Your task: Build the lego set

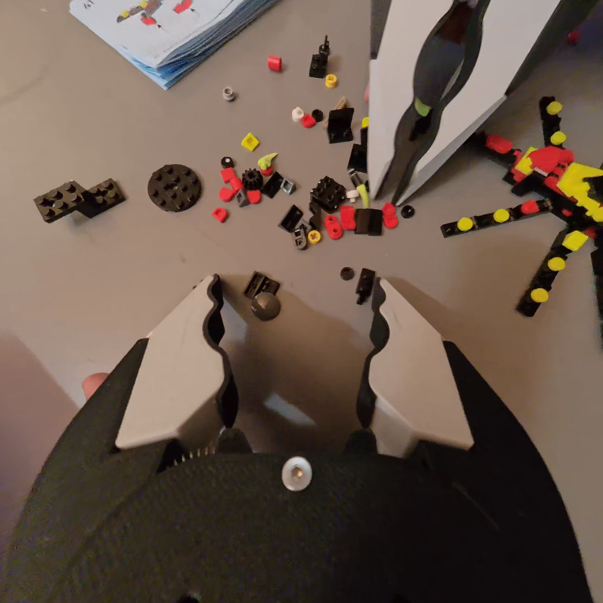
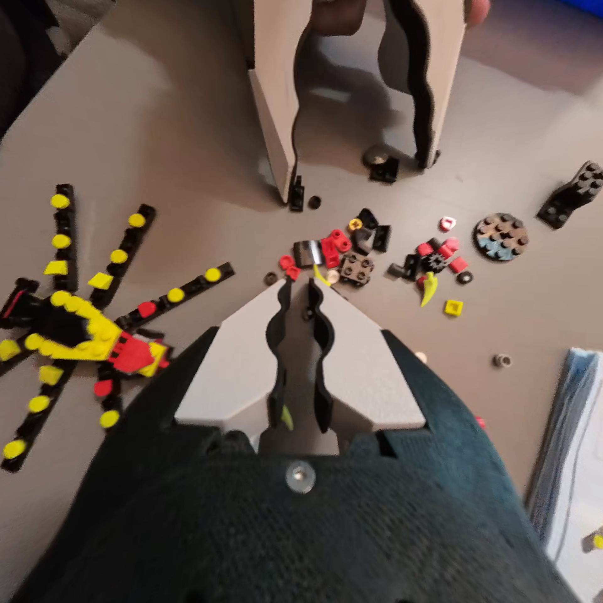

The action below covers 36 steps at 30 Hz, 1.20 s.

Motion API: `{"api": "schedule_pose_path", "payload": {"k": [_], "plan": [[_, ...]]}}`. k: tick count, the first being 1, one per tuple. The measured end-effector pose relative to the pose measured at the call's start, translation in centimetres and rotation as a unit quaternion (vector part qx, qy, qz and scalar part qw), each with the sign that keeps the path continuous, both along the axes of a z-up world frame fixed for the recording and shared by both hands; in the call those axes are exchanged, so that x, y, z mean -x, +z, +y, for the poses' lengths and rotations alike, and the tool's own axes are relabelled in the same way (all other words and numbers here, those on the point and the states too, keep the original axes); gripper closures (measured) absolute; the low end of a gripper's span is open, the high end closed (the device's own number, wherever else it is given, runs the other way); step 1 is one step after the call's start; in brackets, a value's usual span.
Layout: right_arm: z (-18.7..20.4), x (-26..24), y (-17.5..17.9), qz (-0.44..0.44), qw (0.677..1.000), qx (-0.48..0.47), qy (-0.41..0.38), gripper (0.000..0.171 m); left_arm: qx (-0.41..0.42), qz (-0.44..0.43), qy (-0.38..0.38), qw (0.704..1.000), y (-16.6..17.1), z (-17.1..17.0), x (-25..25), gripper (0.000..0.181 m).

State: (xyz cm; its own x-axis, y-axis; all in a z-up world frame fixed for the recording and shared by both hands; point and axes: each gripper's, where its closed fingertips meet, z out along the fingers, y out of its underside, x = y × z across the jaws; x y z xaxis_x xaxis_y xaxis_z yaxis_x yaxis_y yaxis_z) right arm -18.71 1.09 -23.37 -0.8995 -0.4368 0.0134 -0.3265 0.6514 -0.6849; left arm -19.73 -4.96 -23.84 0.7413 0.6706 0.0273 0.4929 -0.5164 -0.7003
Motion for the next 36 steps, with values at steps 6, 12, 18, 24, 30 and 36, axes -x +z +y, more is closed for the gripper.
{"api": "schedule_pose_path", "payload": {"k": [6, 12, 18, 24, 30, 36], "plan": [[-2.8, 2.8, 0.2, 0.002, 0.999, 0.013, -0.033, 0.152, -0.027, -0.007, 0.045, 0.999, 0.4, -1.2, 1.2, 0.096], [0.8, 3.4, 4.0, 0.017, 0.994, 0.039, -0.100, 0.148, -0.073, 0.012, 0.023, 0.997, 2.6, 0.9, 0.3, 0.098], [6.2, 4.6, 2.9, -0.005, 0.977, 0.047, -0.206, 0.150, -0.026, 0.032, 0.021, 0.999, 1.2, 4.8, 1.0, 0.086], [5.0, 6.0, 0.2, -0.002, 0.977, 0.021, -0.213, 0.140, 0.026, 0.042, 0.028, 0.998, 0.3, 4.7, 2.0, 0.082], [2.2, 7.7, 0.1, 0.004, 0.976, 0.029, -0.216, 0.140, 0.031, 0.046, 0.080, 0.995, 0.4, 2.3, 4.1, 0.084], [2.7, 6.8, 2.1, -0.008, 0.975, 0.048, -0.217, 0.140, -0.034, 0.032, 0.073, 0.996, 1.5, 2.4, 3.1, 0.086]]}}
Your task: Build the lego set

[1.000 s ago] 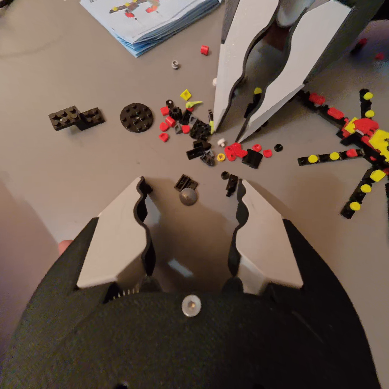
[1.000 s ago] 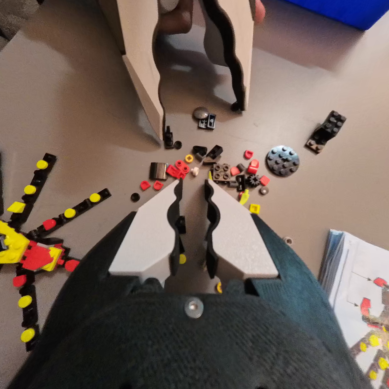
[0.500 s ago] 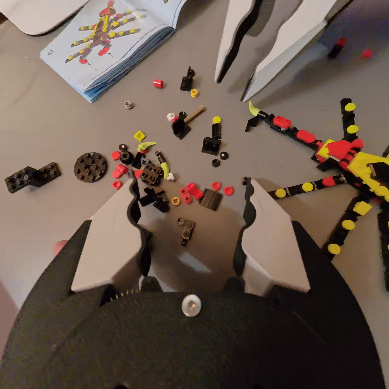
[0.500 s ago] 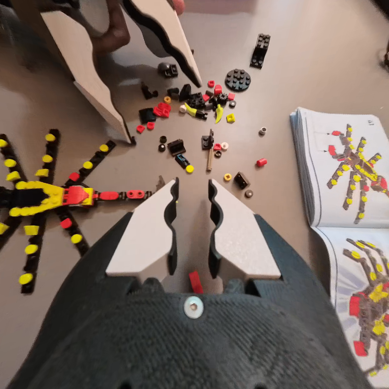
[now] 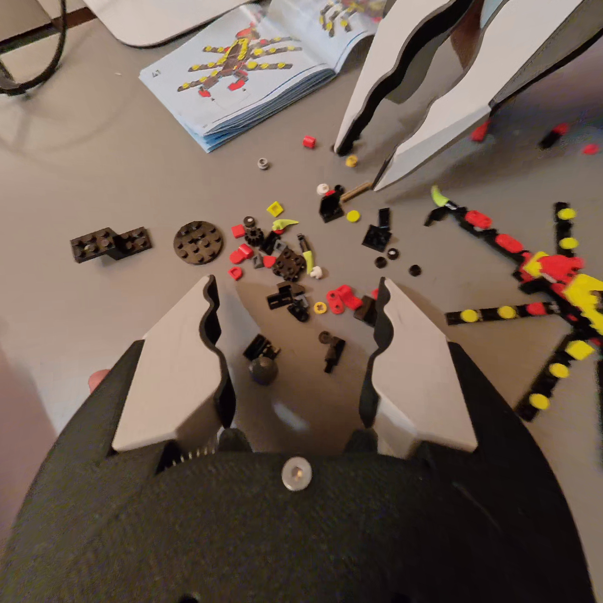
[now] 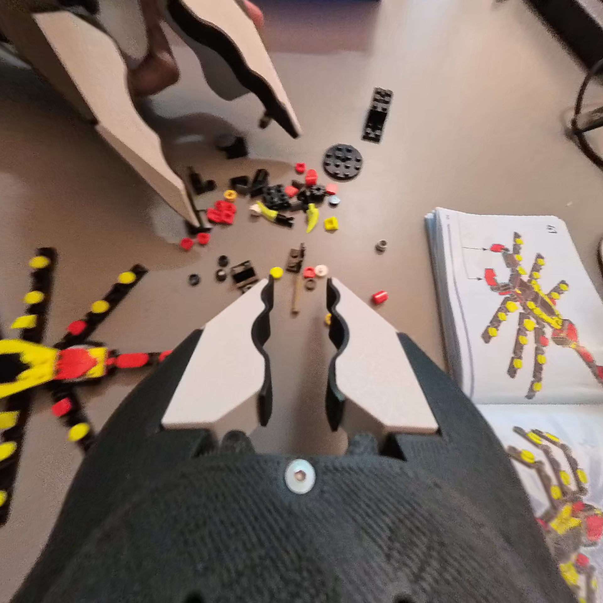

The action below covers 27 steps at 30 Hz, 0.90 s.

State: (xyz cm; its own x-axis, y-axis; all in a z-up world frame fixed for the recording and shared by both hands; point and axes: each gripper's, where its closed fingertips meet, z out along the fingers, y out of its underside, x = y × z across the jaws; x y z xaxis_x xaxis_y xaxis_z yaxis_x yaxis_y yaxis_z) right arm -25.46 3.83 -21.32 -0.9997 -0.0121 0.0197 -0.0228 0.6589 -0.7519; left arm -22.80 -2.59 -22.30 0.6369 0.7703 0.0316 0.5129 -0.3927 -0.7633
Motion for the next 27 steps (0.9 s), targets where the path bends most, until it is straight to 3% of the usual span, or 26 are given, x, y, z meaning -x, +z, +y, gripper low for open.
{"api": "schedule_pose_path", "payload": {"k": [4, 11, 18, 24, 27], "plan": [[0.9, -2.7, -0.4, -0.013, 0.998, -0.020, 0.050, 0.137, 0.003, 0.007, -0.013, 1.000, 0.1, 1.4, 0.2, 0.085], [-1.0, -1.8, -2.1, -0.003, 0.996, -0.047, 0.075, 0.128, 0.071, -0.012, -0.071, 0.995, -1.4, 4.0, -0.4, 0.071], [-2.2, 0.5, -1.6, 0.001, 0.997, -0.055, 0.056, 0.135, 0.088, -0.007, -0.018, 0.996, -1.3, 1.8, 1.1, 0.078], [3.5, 0.4, 3.8, 0.028, 0.998, 0.011, -0.049, 0.137, 0.023, 0.015, -0.001, 1.000, 1.3, 2.1, 0.2, 0.085], [9.2, 0.0, 2.7, 0.023, 0.990, -0.008, -0.142, 0.138, 0.011, 0.036, -0.003, 0.999, 2.2, 2.7, -0.1, 0.089]]}}
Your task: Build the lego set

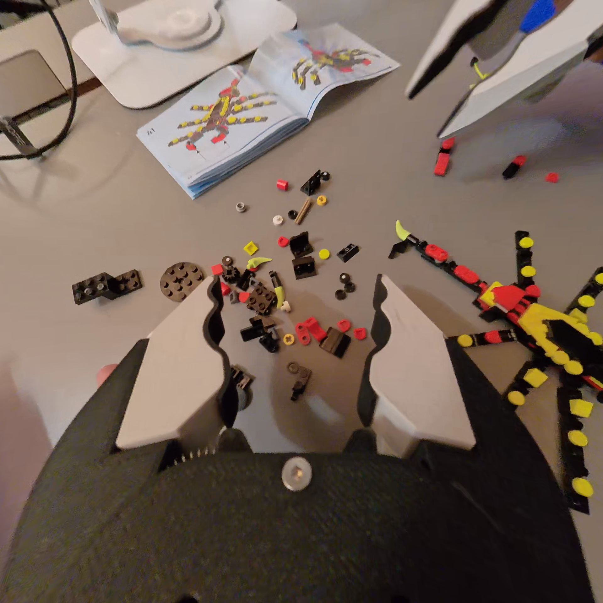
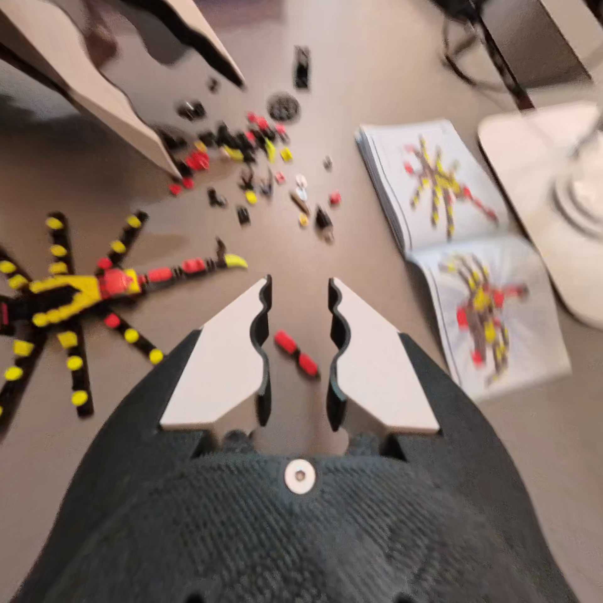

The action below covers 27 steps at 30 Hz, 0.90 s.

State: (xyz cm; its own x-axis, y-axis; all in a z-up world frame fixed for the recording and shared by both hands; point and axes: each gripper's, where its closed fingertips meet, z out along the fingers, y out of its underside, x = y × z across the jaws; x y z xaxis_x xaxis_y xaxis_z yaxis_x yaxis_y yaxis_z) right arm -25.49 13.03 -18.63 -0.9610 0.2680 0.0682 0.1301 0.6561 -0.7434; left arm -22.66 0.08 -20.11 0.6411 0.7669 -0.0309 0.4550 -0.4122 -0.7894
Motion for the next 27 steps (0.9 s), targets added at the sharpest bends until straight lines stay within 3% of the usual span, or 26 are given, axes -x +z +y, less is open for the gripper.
{"api": "schedule_pose_path", "payload": {"k": [3, 6, 9, 13, 15, 18, 19, 23, 27], "plan": [[4.5, -0.9, -1.0, -0.004, 0.995, 0.007, -0.095, 0.139, 0.001, 0.009, -0.008, 1.000, 0.5, 1.3, -0.4, 0.090], [6.4, -3.2, -0.2, -0.029, 0.983, 0.074, -0.164, 0.144, -0.013, 0.014, -0.019, 1.000, 1.0, 3.1, -1.5, 0.092], [5.1, -8.9, -1.0, -0.104, 0.982, 0.085, -0.132, 0.146, -0.040, 0.001, -0.017, 0.999, 0.9, 4.5, -3.2, 0.096], [4.5, -13.1, -1.5, -0.049, 0.989, 0.057, -0.125, 0.143, -0.082, -0.001, -0.033, 0.996, 1.0, 6.6, -6.2, 0.114], [5.5, -13.0, -1.5, -0.030, 0.987, 0.050, -0.150, 0.142, -0.077, 0.006, -0.057, 0.995, 1.0, 7.4, -7.2, 0.126], [9.0, -10.8, -1.9, 0.021, 0.978, 0.007, -0.205, 0.134, -0.080, 0.029, -0.076, 0.993, 1.6, 7.9, -7.1, 0.164], [10.2, -10.2, -2.1, 0.036, 0.975, -0.006, -0.219, 0.132, -0.093, 0.030, -0.072, 0.993, 2.0, 7.9, -6.6, 0.169], [11.3, -10.4, -2.8, 0.010, 0.974, 0.003, -0.225, 0.141, -0.156, 0.001, -0.058, 0.986, 2.5, 7.1, -5.0, 0.176], [10.2, -10.2, -2.3, 0.019, 0.977, 0.019, -0.210, 0.150, -0.164, -0.013, -0.049, 0.985, 1.9, 6.6, -4.6, 0.171]]}}
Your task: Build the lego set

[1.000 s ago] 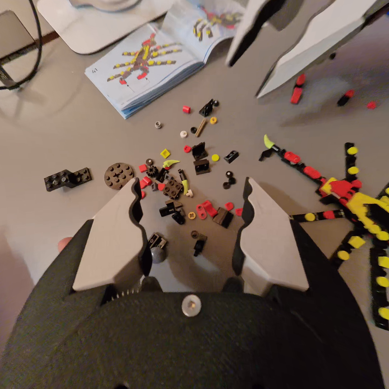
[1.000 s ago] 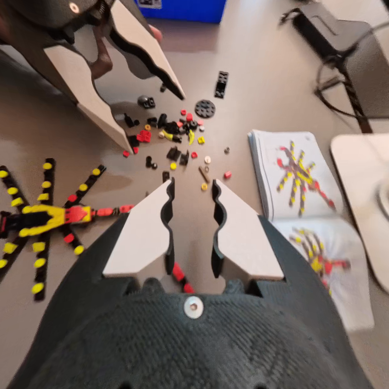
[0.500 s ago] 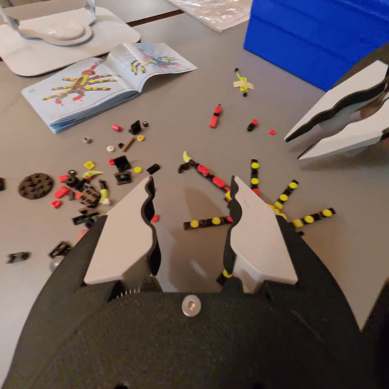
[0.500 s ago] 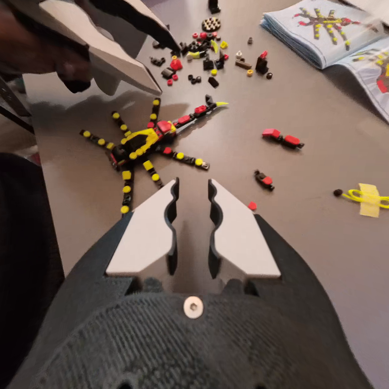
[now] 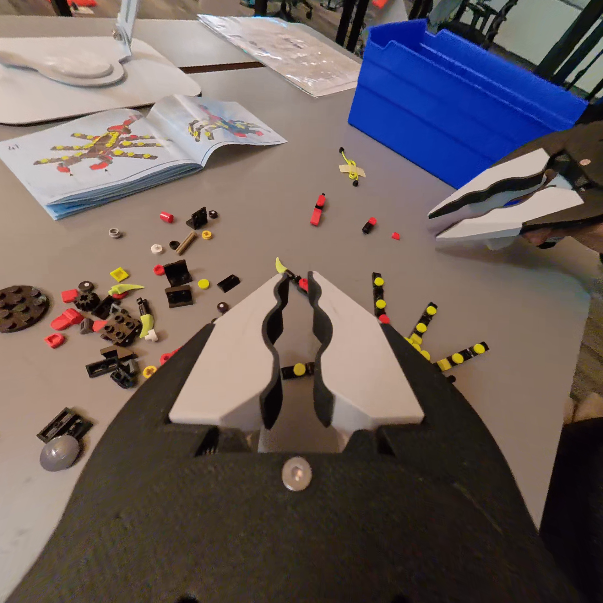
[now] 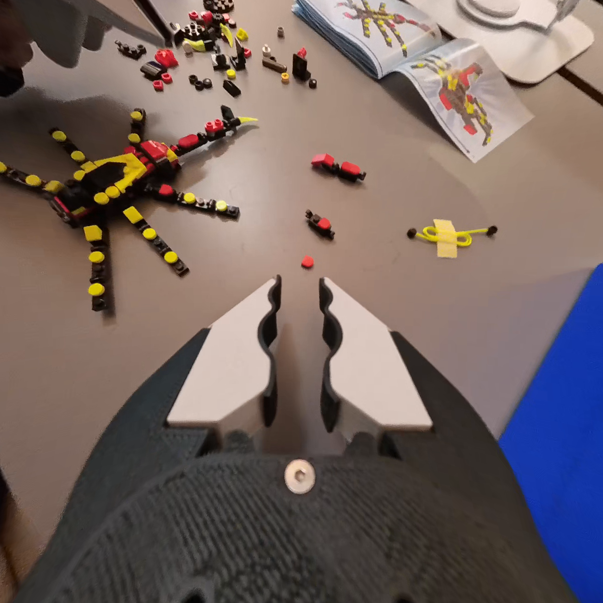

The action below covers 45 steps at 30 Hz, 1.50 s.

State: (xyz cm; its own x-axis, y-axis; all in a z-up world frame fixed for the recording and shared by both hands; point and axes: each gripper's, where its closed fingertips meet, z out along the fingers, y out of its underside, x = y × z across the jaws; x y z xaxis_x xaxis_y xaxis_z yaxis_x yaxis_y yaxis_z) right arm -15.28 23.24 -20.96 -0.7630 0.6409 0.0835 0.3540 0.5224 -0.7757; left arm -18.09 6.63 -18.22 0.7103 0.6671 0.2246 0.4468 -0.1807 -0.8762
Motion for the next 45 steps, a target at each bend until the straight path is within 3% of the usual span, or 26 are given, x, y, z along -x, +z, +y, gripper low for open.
{"api": "schedule_pose_path", "payload": {"k": [6, 12, 15, 18, 24, 31, 35, 39, 45], "plan": [[-0.5, 1.1, -0.8, -0.016, 1.000, 0.016, 0.013, 0.160, 0.055, -0.016, -0.063, 0.996, -0.3, 4.9, -1.1, 0.165], [0.6, 1.5, -0.7, -0.020, 1.000, 0.005, 0.002, 0.162, 0.151, 0.021, -0.208, 0.966, -1.6, 12.6, -2.5, 0.169], [1.2, 1.1, 0.1, -0.009, 1.000, 0.011, -0.005, 0.161, 0.233, 0.007, -0.234, 0.944, -3.9, 14.0, -1.4, 0.173], [1.1, 0.5, 1.1, -0.009, 0.999, 0.039, -0.004, 0.160, 0.238, -0.049, -0.264, 0.933, -5.2, 15.4, -2.2, 0.166], [2.3, -0.8, 1.1, -0.005, 0.999, 0.029, -0.012, 0.154, 0.246, -0.040, -0.234, 0.940, -5.5, 16.1, -2.0, 0.162], [3.9, -1.8, 1.4, -0.006, 0.999, 0.036, -0.040, 0.153, 0.198, -0.088, -0.294, 0.931, -4.8, 17.6, -6.0, 0.165], [4.1, -2.0, 1.3, -0.011, 0.998, 0.043, -0.046, 0.152, 0.219, -0.043, -0.287, 0.931, -4.4, 17.2, -4.3, 0.163], [3.8, -2.1, 1.1, -0.012, 0.999, 0.035, -0.040, 0.152, 0.256, -0.008, -0.310, 0.915, -4.3, 16.4, -2.0, 0.163], [3.8, -2.1, 0.9, -0.010, 0.999, 0.028, -0.037, 0.152, 0.269, 0.015, -0.383, 0.883, -4.9, 16.6, -2.3, 0.164]]}}
